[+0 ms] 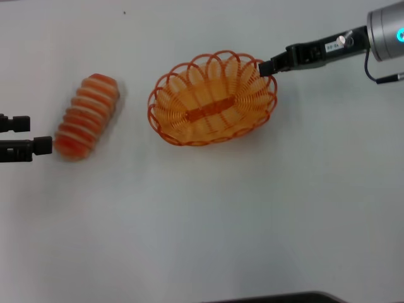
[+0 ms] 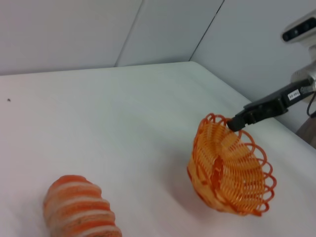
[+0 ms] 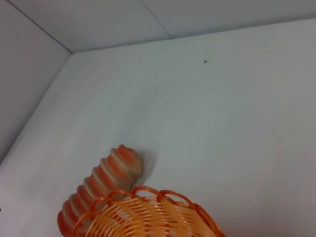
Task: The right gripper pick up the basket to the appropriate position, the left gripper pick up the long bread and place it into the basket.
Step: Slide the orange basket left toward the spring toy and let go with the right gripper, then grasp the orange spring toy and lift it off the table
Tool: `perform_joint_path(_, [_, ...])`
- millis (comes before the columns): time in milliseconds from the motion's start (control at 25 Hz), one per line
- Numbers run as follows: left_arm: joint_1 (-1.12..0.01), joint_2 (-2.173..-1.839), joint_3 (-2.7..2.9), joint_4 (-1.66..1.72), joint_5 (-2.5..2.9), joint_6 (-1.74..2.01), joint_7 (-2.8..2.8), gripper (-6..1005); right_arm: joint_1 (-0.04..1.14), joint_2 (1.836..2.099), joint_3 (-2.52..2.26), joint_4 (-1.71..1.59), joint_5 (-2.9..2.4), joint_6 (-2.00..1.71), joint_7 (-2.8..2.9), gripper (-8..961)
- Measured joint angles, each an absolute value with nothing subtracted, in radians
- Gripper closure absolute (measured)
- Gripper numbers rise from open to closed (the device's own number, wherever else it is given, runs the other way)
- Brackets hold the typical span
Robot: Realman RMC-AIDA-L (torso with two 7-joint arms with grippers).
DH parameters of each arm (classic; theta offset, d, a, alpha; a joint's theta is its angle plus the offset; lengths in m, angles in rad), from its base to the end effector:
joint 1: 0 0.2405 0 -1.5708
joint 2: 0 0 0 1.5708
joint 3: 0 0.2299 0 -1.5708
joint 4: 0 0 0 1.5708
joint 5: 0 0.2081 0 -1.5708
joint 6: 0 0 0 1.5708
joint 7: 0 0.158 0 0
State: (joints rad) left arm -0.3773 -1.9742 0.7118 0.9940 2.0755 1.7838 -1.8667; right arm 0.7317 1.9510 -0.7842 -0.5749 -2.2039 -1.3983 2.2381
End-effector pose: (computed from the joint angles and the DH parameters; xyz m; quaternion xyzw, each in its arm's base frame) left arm -0.2654 0.2895 0.0807 -0.9130 -0.3604 -0.1603 0.1037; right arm 0.2320 0.3758 0.0143 -0.8355 0.5273 0.1217 0.0954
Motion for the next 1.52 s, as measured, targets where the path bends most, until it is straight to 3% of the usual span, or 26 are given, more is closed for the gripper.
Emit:
perform_joint_path(360, [-0.392, -1.975, 0.712, 0.994, 2.075, 1.769, -1.867, 137, 0.677, 2.036, -0.747, -0.561, -2.184, -1.277, 2.227, 891])
perform_joint_path(600, [-0.393, -1.982, 0.712, 0.994, 2.075, 1.757, -1.867, 141, 0.685, 2.056, -0.749, -0.521, -2.183, -1.219, 2.227, 886])
perform_joint_path(1000, [-0.403, -2.006, 0.717, 1.045, 2.089, 1.704, -1.913, 148, 0.600, 2.039, -0.665, -0.661, -2.048, -1.349, 2.108, 491])
perform_joint_path(1280, [-0.421, -2.100, 0.723, 1.242, 2.225, 1.665, -2.040, 153, 0.514, 2.054, -0.674, -0.898, -2.008, -1.621, 1.864, 202])
perform_joint_path(1520, [-0.483, -2.161, 0.795, 1.296, 2.368, 1.604, -2.151, 157, 0.462, 2.052, -0.661, -0.950, -2.005, -1.701, 1.748, 46])
